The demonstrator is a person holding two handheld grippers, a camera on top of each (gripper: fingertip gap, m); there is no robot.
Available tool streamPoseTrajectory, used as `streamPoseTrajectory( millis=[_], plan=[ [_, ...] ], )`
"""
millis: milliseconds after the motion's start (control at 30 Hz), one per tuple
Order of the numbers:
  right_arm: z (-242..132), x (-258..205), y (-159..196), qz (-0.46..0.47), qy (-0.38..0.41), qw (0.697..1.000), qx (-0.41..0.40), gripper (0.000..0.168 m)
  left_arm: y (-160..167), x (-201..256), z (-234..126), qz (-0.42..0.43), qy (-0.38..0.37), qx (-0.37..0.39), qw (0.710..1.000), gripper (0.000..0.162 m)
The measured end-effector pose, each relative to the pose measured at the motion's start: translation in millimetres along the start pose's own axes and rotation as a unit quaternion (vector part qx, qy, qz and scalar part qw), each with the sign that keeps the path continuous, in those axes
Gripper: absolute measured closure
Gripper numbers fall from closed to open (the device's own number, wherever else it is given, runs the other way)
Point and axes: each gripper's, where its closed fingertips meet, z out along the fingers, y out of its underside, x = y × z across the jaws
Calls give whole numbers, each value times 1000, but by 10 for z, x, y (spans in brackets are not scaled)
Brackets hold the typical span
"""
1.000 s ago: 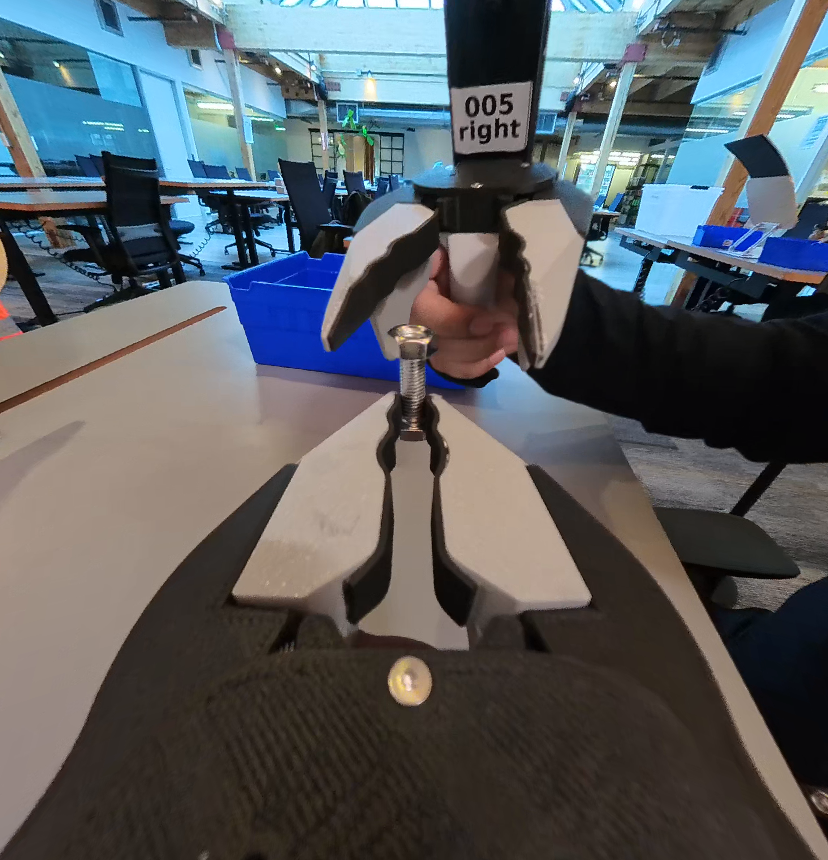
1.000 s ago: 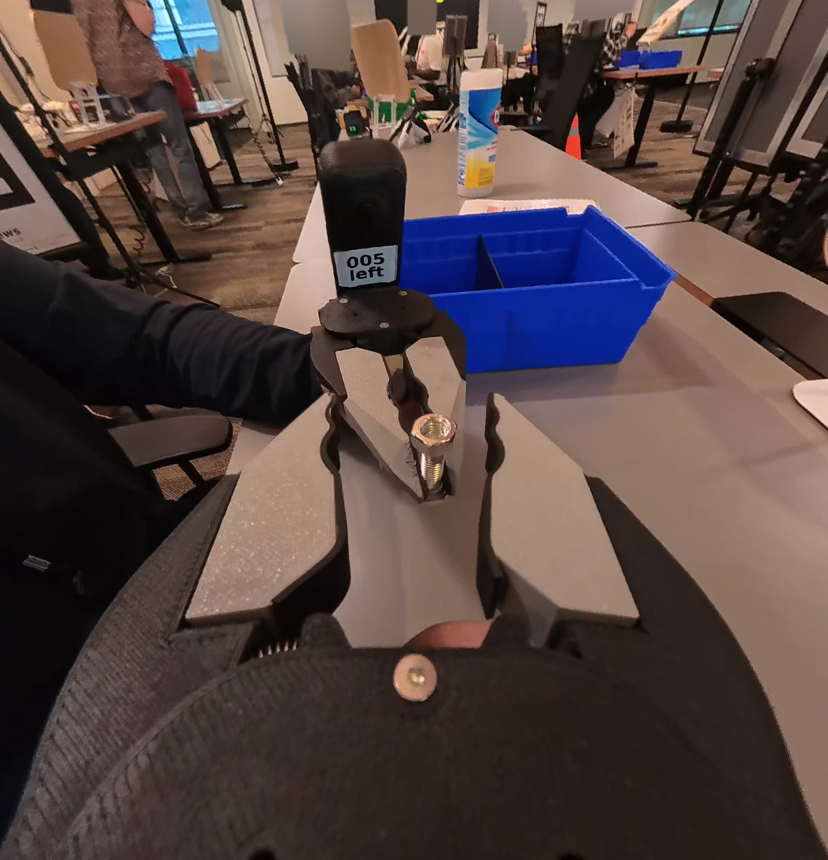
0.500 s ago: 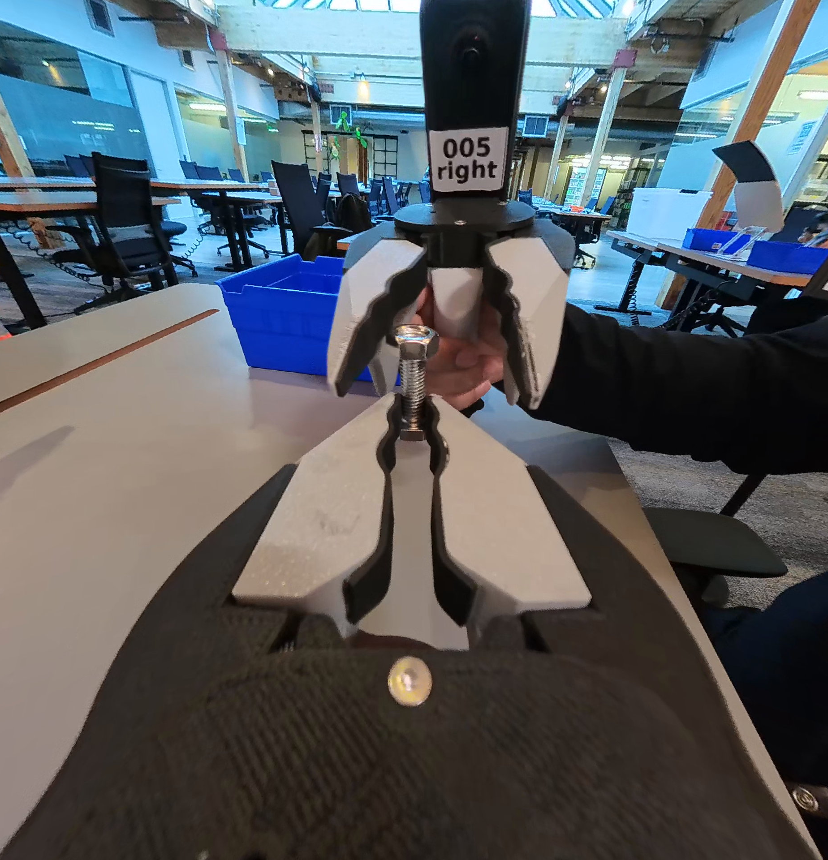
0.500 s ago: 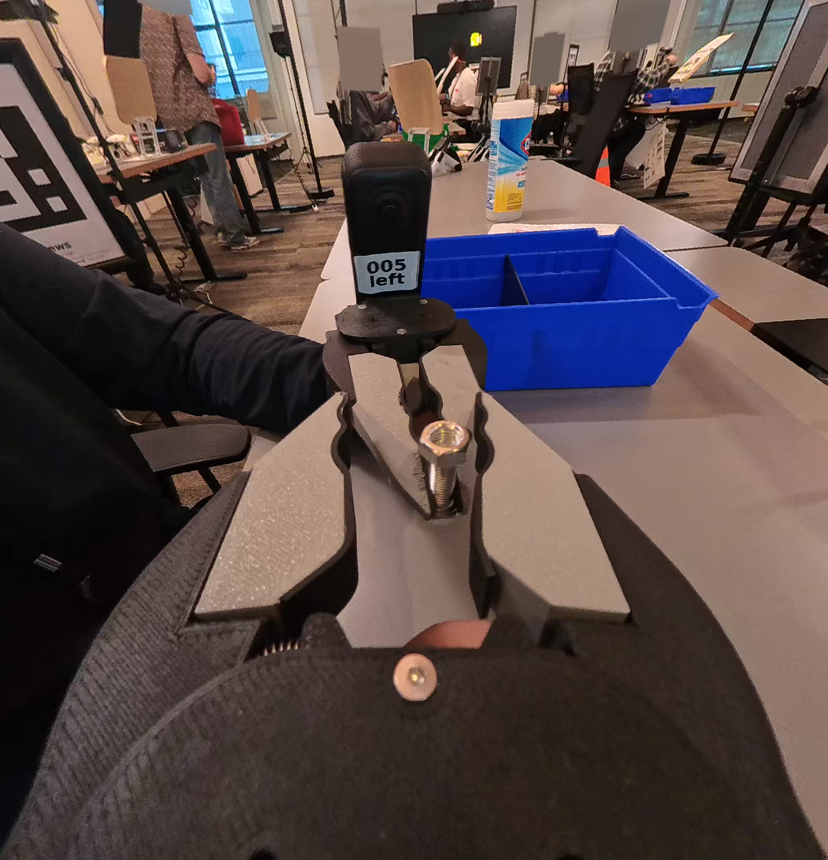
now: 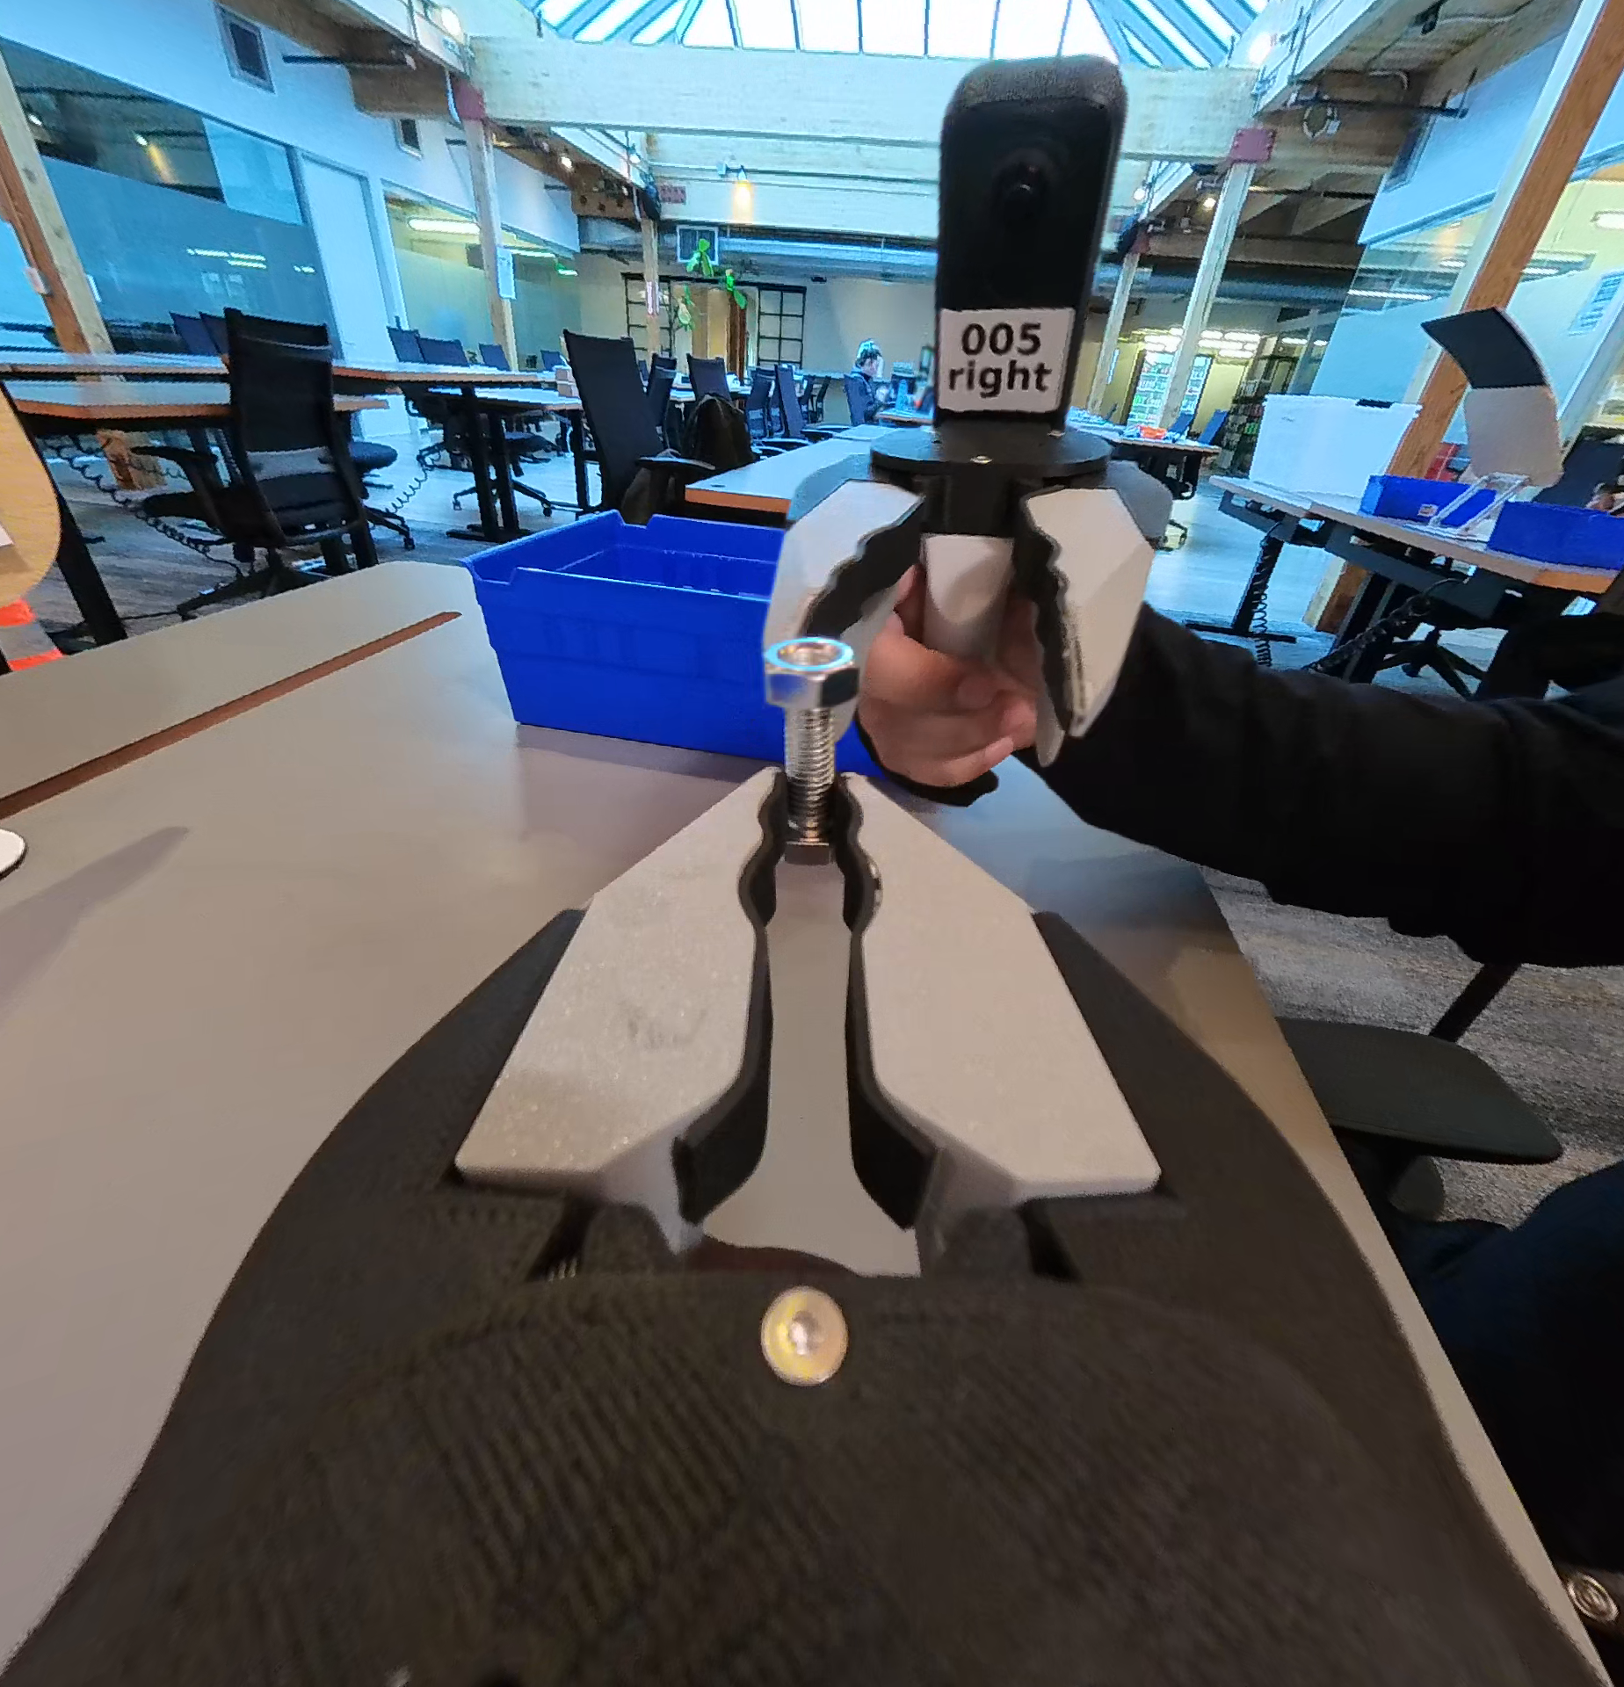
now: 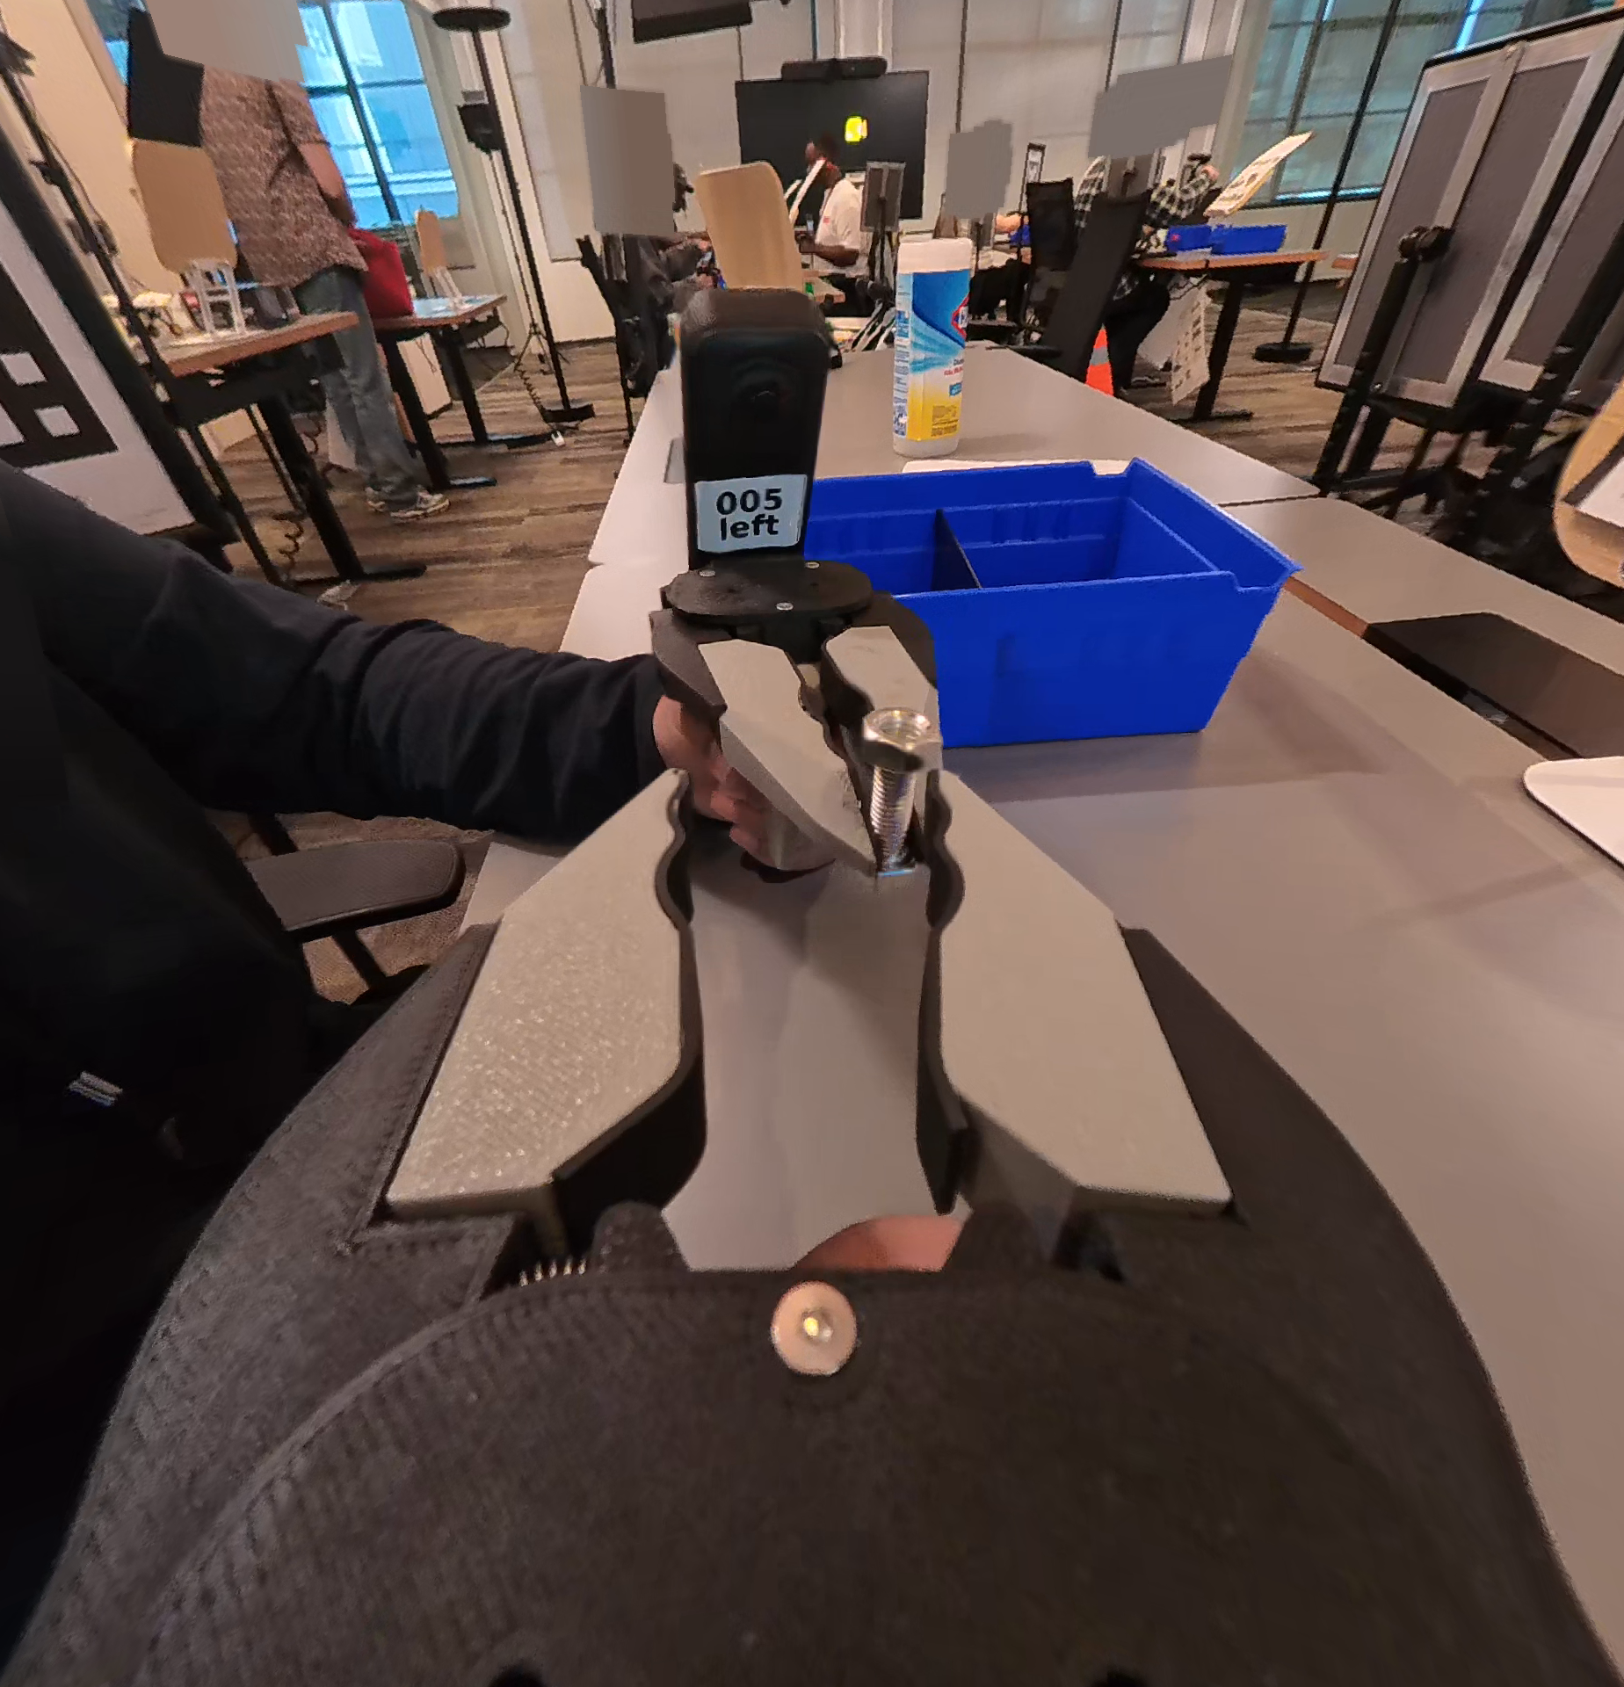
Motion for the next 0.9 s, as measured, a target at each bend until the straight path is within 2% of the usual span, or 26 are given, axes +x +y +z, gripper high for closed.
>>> streamPoseTrajectory(
  millis=[167,433,600,700,733,900],
  plan=[
    [-121,82,-78,4,27,999,28,120,5,15,8,-1,3,-1,1000,155],
    [223,14,-38,-4,-8,1000,16,116,39,104,52,13,12,-13,1000,155],
    [174,23,11,-6,3,1000,12,114,13,8,17,3,-6,-7,1000,155],
    [0,-37,6,-7,3,1000,24,131,-37,-53,-26,-8,-15,3,1000,155],
    [-54,-56,-20,-12,7,999,34,131,-42,-67,-35,-12,-17,4,1000,155],
    [-54,37,-114,-12,37,998,56,118,-26,-18,-14,-9,-6,1,1000,155]
  ],
)
